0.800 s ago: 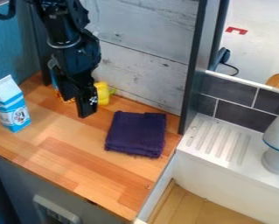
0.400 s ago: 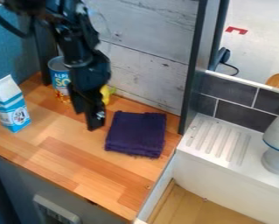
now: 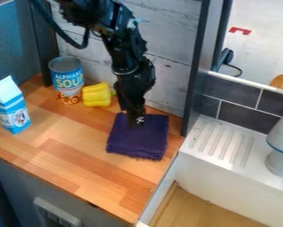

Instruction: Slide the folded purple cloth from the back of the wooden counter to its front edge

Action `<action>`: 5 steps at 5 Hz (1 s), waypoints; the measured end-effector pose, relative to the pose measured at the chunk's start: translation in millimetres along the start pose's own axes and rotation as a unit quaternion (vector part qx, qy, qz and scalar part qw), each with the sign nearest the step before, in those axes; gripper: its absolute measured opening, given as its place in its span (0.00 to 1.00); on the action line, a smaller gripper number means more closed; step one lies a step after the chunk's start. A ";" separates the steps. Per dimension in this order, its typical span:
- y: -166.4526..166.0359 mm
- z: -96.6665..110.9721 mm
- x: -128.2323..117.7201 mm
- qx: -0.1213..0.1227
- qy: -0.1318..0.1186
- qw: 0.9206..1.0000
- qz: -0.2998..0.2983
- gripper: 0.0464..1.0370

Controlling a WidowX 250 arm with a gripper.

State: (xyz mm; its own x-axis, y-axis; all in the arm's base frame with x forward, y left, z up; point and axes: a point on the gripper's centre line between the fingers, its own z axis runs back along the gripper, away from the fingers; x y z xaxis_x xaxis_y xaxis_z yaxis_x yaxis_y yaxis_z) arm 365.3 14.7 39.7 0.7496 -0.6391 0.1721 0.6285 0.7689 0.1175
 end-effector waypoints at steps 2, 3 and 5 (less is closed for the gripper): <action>0.6 -27.9 15.6 0.014 0.017 1.000 0.010 0.96; -3.1 -44.5 10.0 0.000 0.032 0.999 0.009 0.96; -5.9 -55.8 4.4 0.002 0.033 0.999 0.014 0.96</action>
State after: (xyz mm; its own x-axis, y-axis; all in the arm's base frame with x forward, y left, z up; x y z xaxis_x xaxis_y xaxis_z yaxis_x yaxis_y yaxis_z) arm 376.5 6.2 -14.8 0.7787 -0.6178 0.1095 0.6070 0.7859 0.1180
